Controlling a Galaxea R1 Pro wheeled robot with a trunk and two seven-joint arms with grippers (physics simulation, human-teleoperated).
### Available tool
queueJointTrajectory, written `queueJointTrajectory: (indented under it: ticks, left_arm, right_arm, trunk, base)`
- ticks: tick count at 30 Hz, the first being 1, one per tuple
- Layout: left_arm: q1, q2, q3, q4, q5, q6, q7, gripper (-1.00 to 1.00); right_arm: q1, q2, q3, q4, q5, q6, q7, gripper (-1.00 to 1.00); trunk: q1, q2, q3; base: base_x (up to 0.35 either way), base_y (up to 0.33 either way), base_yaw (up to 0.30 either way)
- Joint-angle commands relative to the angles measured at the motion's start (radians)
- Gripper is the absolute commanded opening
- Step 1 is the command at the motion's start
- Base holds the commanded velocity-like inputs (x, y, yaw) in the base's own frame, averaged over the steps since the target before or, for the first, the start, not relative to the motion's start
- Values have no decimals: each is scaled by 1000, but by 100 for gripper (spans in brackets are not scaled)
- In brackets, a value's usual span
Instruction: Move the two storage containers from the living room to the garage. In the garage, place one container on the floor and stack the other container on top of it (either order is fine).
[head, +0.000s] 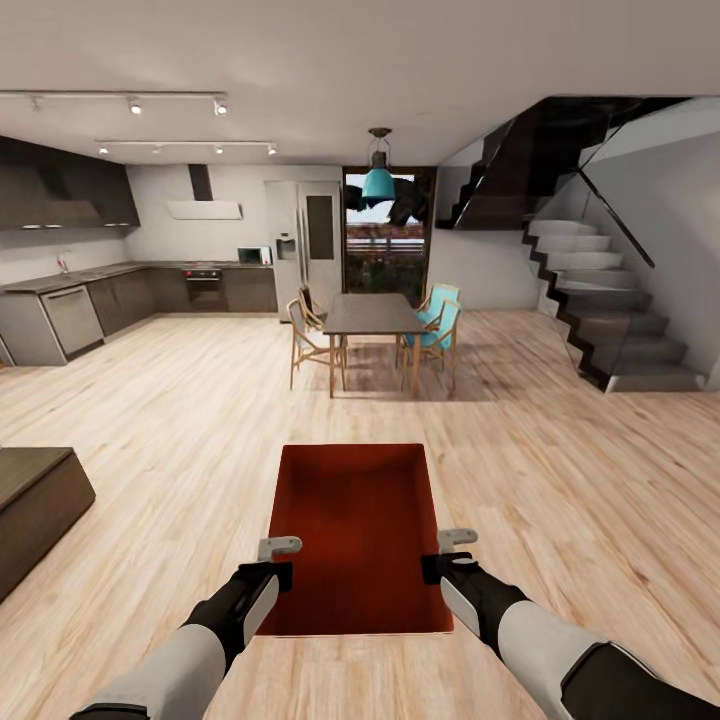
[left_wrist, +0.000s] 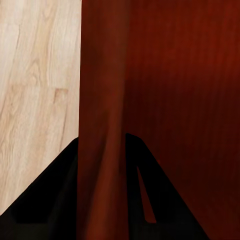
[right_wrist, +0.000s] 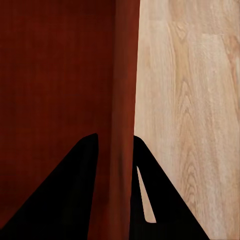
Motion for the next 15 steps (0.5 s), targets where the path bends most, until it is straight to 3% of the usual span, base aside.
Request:
queueJointTrajectory:
  ticks: [1, 15]
  left_arm:
    - [0, 20, 5, 1, 2, 8, 8, -100]
    - [0, 20, 5, 1, 2, 8, 7, -100]
  right_arm:
    - [-1, -5, -8, -4, 16, -27, -7, -100]
    - [-1, -7, -9, -4, 16, -27, -7, -100]
  trunk:
    - [1, -2, -2]
    - [1, -2, -2]
  base:
    - [322, 0, 0]
    - [322, 0, 0]
